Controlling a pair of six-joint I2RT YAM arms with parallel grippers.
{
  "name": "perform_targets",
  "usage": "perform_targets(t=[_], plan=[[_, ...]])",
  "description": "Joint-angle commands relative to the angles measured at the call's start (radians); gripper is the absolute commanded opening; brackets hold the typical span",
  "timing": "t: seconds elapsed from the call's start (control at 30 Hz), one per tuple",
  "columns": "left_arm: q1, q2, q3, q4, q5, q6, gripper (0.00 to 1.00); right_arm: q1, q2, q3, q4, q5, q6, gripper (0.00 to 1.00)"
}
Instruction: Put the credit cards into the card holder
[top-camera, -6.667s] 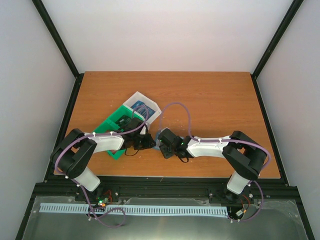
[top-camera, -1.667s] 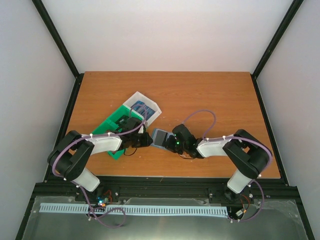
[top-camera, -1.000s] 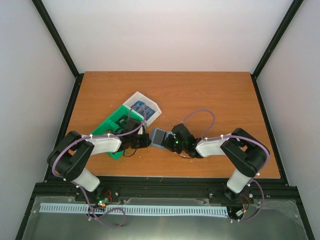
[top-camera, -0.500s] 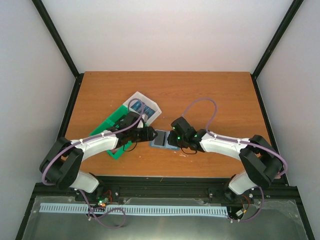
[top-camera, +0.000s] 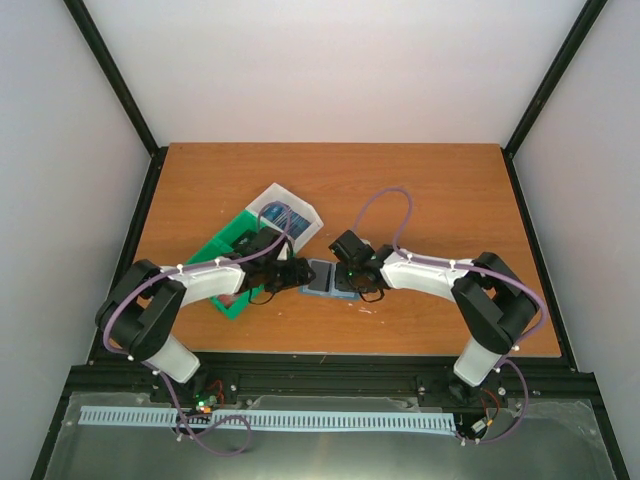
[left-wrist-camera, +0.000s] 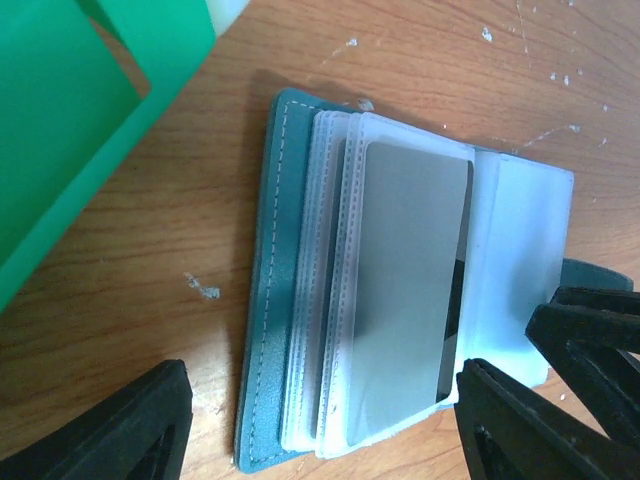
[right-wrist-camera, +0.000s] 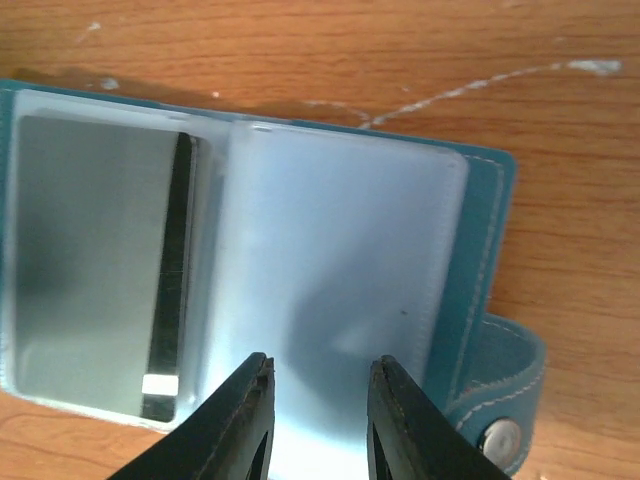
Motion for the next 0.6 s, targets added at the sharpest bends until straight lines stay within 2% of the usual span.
perform_targets(t=[0.0, 0.33, 0.57], plan=[[0.017, 0.012, 0.002, 0.045, 0.039, -0.030, 0.74, 0.003, 0.029, 0.027, -0.083, 0.079, -0.006, 0.28], [0.020, 0.079, 0.041, 0.029, 0.080, -0.047, 0.76, -0.002, 0.098, 0.002, -0.052, 0.029, 0.000, 0.29], [0.022, 0.073, 0.036, 0.114, 0.213, -0.060, 0.74, -0.019, 0.081, -0.051, 0.021, -0.039, 0.001, 0.29]])
